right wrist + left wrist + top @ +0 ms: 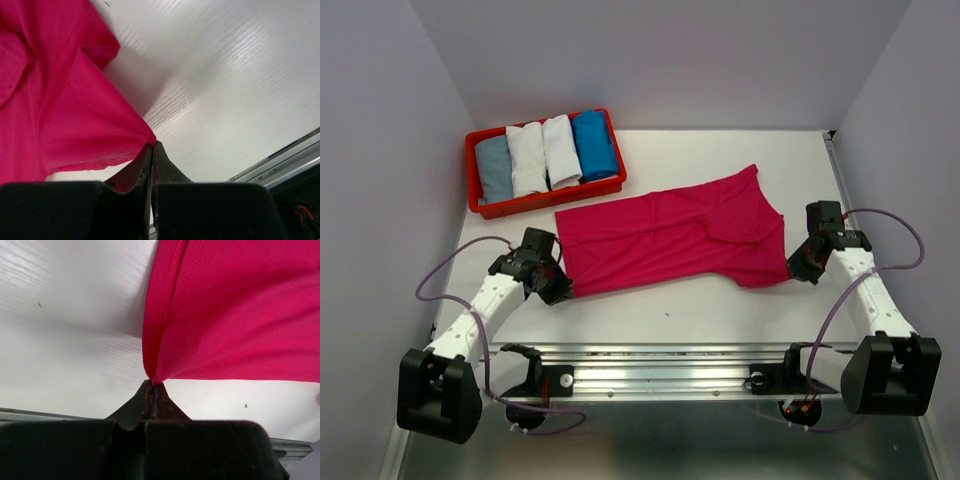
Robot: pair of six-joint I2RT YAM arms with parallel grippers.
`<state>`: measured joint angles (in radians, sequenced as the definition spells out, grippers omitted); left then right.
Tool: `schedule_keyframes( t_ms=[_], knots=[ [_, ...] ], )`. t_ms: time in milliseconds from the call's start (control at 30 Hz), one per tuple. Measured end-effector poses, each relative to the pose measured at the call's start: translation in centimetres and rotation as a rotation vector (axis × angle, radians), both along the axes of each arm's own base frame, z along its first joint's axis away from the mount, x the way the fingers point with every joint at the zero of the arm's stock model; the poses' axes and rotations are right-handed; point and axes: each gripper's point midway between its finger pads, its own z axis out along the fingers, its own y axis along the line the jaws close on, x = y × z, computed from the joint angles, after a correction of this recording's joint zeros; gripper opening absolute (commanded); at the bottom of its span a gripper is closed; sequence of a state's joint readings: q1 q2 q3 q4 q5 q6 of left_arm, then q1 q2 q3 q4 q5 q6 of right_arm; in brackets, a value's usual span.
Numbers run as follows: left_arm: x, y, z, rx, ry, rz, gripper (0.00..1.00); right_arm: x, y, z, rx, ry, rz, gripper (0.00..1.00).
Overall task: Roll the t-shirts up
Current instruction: Fold the T-shirt at the center of the board.
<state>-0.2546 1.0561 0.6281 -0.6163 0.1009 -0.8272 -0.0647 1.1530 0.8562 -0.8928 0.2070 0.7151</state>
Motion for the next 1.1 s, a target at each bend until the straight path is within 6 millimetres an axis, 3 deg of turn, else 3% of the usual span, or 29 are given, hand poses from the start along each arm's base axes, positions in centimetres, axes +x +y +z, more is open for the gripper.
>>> schedule_keyframes(
  t_ms=[233,500,733,1100],
  knots=[
    [-1.0,0.1,0.6,-0.004,0.003,-0.01,0.0,-0.2,-0.3,2.5,-0.02,-0.039,-0.007,0.01],
    [-0.1,-0.2,2.1,-0.013,-0.018,-0.013,0.0,1.9,-0.6,5.2,-0.038,-0.094,0.007,0.01],
    [2.3,-0.7,3.2,-0.015,-0.03,-0.009,0.0,5.5,-0.6,5.5,-0.033,-0.085,0.049,0.01],
    [4.8,0.4,2.1,0.006,0.002,0.018,0.0,13.1,0.4,6.0,0.023,-0.14,0.134,0.01]
  ],
)
